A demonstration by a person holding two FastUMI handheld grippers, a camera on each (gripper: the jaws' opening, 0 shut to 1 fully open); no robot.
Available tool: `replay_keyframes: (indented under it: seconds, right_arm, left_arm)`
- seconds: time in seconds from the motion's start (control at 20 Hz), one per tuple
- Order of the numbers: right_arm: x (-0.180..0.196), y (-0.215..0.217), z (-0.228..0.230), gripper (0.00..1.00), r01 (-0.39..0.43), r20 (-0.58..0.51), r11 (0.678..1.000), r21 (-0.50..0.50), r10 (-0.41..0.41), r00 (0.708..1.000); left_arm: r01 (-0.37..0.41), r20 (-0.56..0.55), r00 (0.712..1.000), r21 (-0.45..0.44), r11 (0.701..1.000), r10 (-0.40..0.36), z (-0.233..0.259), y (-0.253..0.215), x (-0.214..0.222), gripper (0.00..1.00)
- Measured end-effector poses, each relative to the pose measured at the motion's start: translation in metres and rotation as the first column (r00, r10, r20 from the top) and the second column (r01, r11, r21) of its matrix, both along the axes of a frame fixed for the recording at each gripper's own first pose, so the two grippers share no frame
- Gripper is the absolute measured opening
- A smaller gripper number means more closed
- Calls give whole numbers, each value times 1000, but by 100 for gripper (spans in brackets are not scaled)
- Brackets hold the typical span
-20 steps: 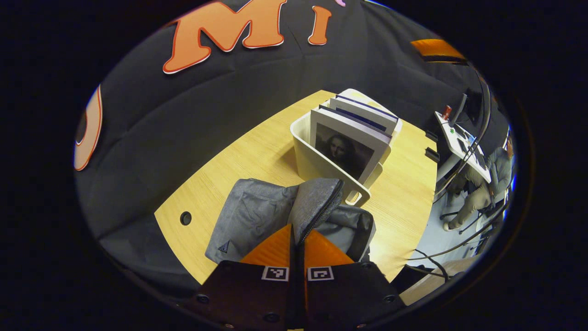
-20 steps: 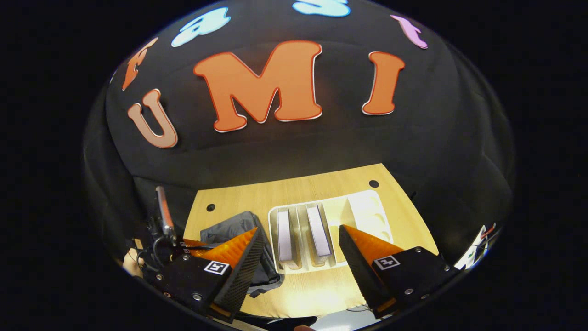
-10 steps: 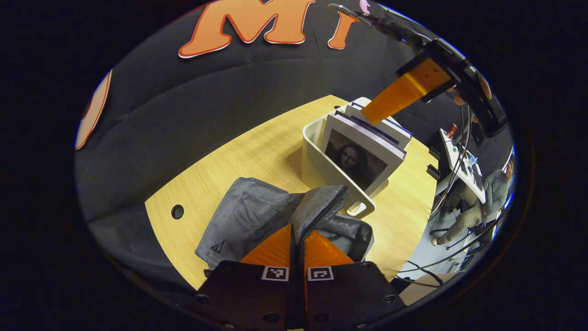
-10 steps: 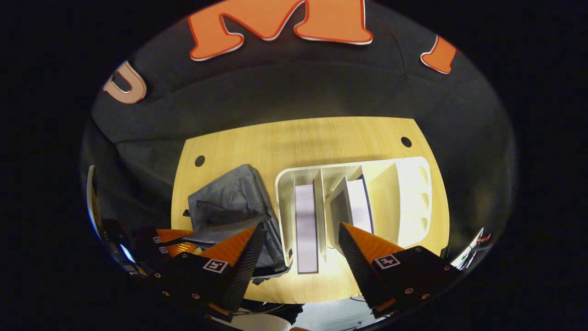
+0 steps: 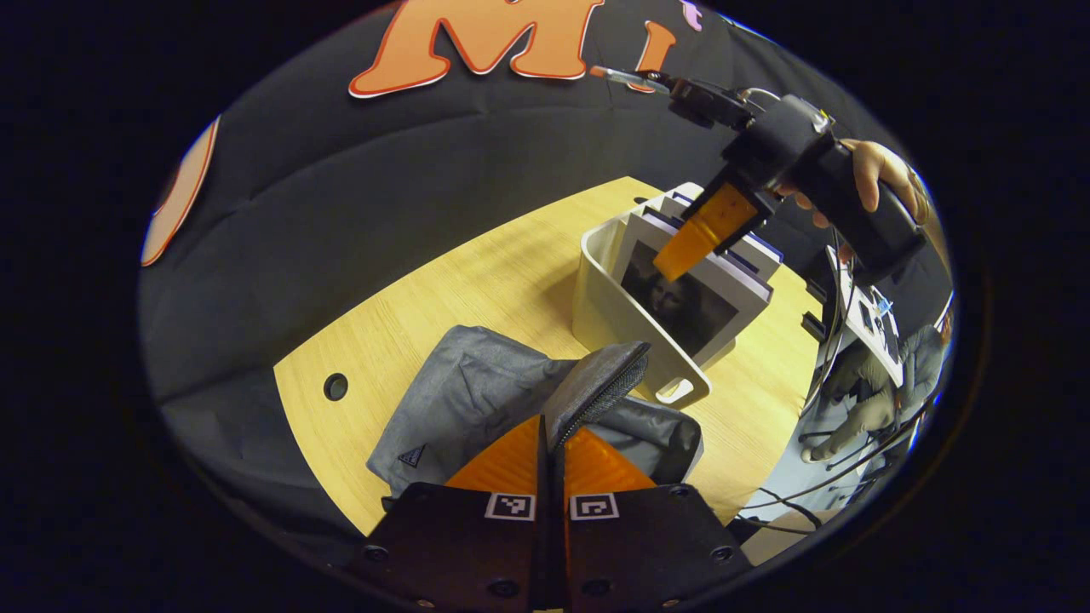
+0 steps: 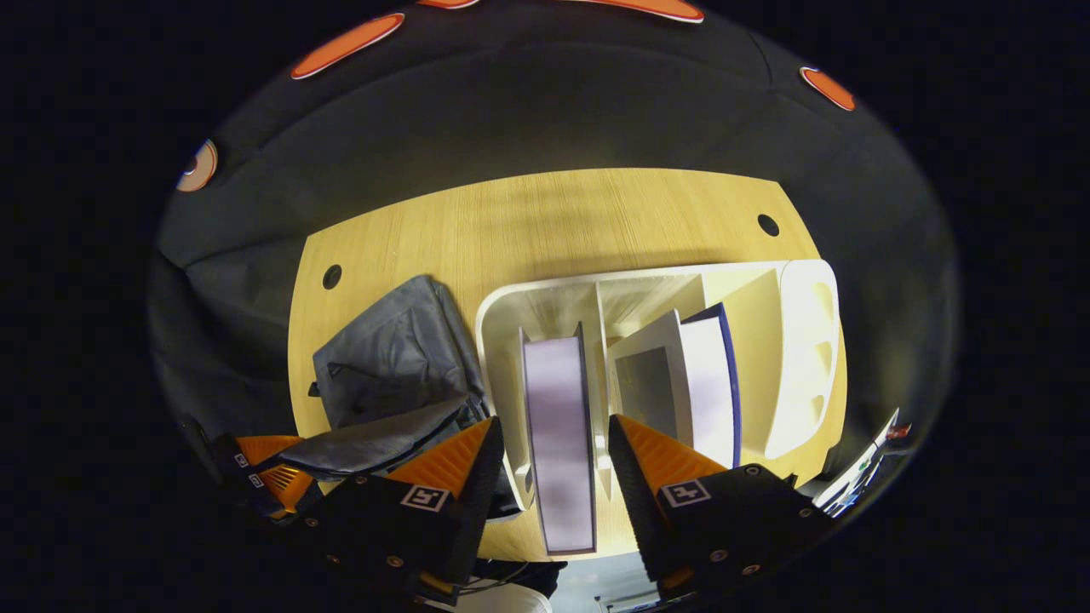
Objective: Open the schoolbag, grab two books from the bookshelf and put them into the schoolbag.
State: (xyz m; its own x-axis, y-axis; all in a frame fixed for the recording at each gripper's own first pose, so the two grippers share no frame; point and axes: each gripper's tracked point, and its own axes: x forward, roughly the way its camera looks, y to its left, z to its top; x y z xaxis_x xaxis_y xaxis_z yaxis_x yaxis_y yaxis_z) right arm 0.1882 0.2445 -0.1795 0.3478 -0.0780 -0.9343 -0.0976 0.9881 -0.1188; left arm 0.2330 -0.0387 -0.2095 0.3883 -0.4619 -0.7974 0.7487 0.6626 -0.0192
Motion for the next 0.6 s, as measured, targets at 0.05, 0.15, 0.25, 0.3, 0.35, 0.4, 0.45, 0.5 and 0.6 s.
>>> replay_keyframes:
  seconds: [0.05, 0.15, 0.25, 0.3, 0.35, 0.4, 0.45, 0.5, 0.6]
  right_arm:
    - [1, -2, -2, 74, -7, -3, 1000, -9, 7, 1000]
    - [1, -3, -5, 62, -8, -3, 1000, -17, 8, 1000]
    - [0, 0, -4, 39, 31, 9, 999, -12, -31, 999]
    - [-2, 1, -3, 37, 38, 6, 999, -16, -38, 999]
    - [-4, -2, -4, 37, 41, 0, 999, -23, -41, 999]
    - [-5, -1, -3, 35, 42, 13, 999, -24, -42, 999]
    - [-7, 0, 0, 34, 51, 24, 998, -23, -50, 998]
    - [-9, 4, 6, 32, 54, 28, 998, -15, -54, 998]
    - [-16, 10, 25, 31, 63, 54, 998, 16, -64, 997]
  left_arm:
    - [-7, -1, 1000, -8, 1000, 7, 2, -1, 1, 1]
    - [-15, -1, 1000, -12, 1000, 15, 3, 2, -1, 1]
    - [-26, -12, 1000, -17, 1000, 25, 3, 4, -4, 1]
    - [-25, -10, 1000, -17, 1000, 25, 3, 4, -4, 1]
    - [-24, -4, 1000, -16, 1000, 24, 4, 3, -3, 1]
    - [-22, 1, 1000, -15, 1000, 22, 6, 3, -4, 1]
    - [-18, 0, 1000, -16, 1000, 18, 7, 1, -5, 1]
    - [-18, -4, 1000, -14, 1000, 18, 6, 2, -6, 1]
    - [-17, -6, 1000, -17, 1000, 17, 6, 2, -7, 1]
